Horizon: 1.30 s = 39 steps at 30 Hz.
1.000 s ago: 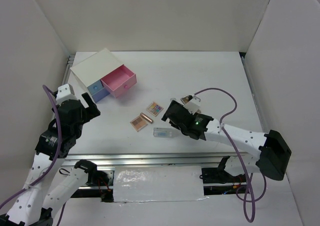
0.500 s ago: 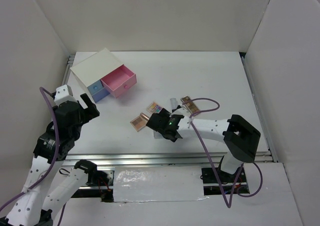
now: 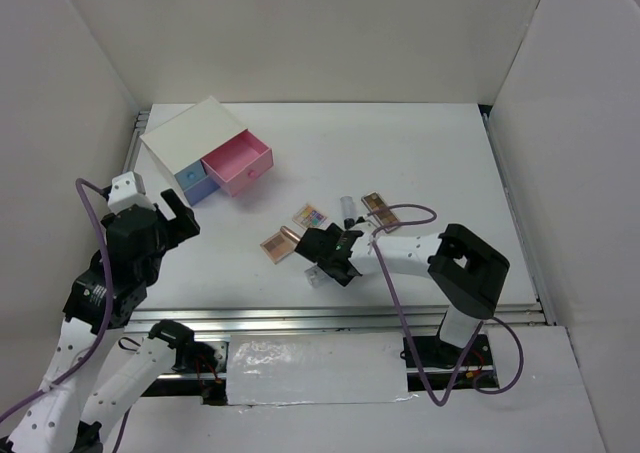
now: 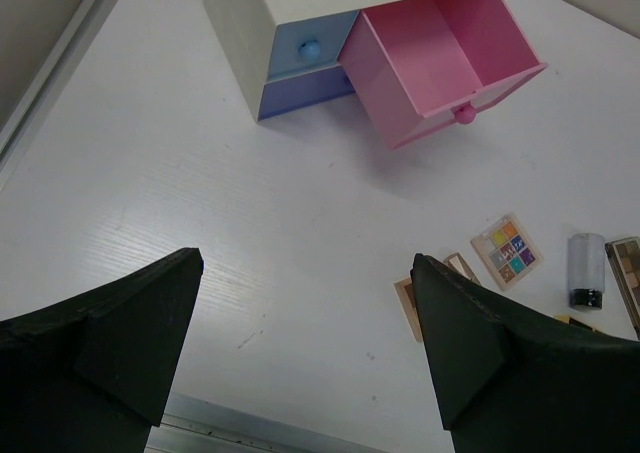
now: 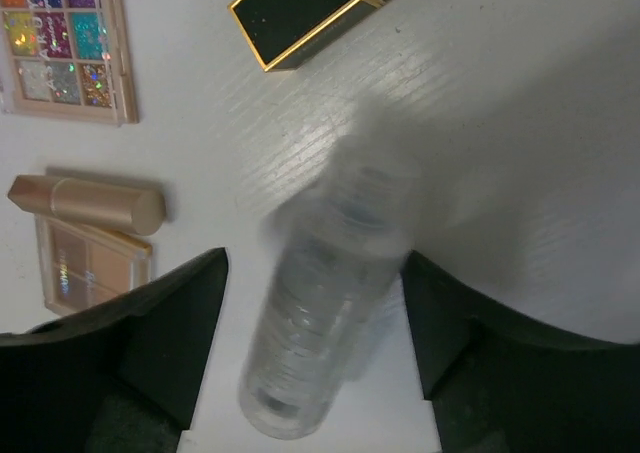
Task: Organize the makeup
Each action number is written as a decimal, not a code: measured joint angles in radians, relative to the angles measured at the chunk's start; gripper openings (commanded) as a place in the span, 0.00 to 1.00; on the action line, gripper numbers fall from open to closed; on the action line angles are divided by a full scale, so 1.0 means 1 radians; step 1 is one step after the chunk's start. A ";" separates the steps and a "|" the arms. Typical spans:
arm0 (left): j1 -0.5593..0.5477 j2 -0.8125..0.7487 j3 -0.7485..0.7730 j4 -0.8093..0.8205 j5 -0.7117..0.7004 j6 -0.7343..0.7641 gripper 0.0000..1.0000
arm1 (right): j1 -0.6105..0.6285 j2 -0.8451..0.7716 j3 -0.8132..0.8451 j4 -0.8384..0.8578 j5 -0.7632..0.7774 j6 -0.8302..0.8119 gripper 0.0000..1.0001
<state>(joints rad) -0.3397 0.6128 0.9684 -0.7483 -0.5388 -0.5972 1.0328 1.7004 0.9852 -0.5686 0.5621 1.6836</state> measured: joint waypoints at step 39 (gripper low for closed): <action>-0.011 -0.046 0.000 0.000 -0.063 -0.008 1.00 | -0.161 0.289 0.962 0.291 -0.139 -0.661 0.00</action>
<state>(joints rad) -0.3504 0.5667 0.9684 -0.7483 -0.6018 -0.6056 0.8722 1.9892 1.9476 -0.2775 0.4232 1.0225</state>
